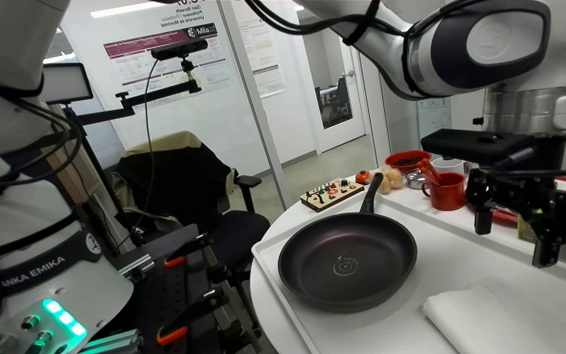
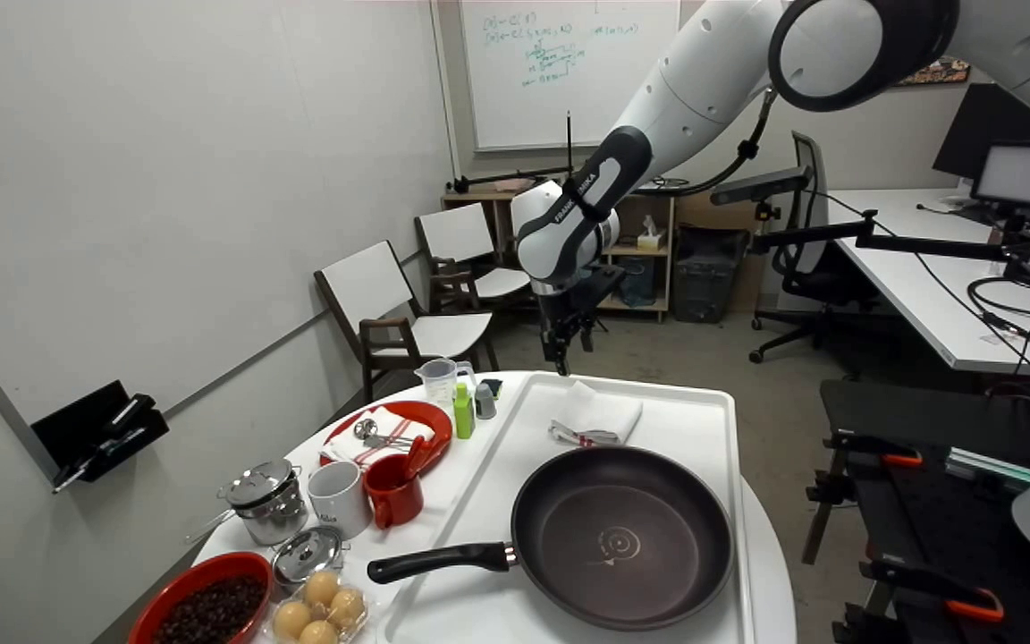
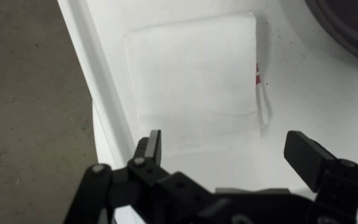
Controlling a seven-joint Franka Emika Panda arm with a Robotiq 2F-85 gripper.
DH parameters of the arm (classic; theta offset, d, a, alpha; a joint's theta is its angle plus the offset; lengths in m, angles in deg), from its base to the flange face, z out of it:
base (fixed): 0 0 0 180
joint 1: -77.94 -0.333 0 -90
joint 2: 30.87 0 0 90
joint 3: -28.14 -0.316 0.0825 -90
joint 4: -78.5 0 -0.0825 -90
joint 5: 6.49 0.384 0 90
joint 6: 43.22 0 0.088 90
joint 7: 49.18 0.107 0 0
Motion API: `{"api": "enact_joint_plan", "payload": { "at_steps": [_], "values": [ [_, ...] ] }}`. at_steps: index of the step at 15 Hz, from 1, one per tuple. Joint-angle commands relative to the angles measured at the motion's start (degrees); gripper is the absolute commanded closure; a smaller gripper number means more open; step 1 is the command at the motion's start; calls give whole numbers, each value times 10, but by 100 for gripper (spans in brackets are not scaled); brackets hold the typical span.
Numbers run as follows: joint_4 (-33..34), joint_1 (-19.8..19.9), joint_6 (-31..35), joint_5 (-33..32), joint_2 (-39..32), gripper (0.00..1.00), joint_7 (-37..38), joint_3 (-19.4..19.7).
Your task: Use the towel to clean the pan
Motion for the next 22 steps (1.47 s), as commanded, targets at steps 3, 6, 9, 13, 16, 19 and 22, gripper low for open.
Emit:
{"api": "enact_joint_plan", "payload": {
  "at_steps": [3, 6, 9, 13, 16, 19, 22],
  "values": [
    [-14, 25, 35, -9, -23, 0, -49, -5],
    [-38, 35, 72, -12, -29, 0, -99, -16],
    [-68, 43, 126, -22, -35, 0, -162, -31],
    [-77, 57, 154, -32, -46, 0, -222, -48],
    [-67, 59, 148, -42, -59, 0, -247, -50],
    [-76, 52, 156, -57, -59, 0, -256, -47],
    [-96, 42, 180, -72, -50, 0, -247, -46]
  ]
}}
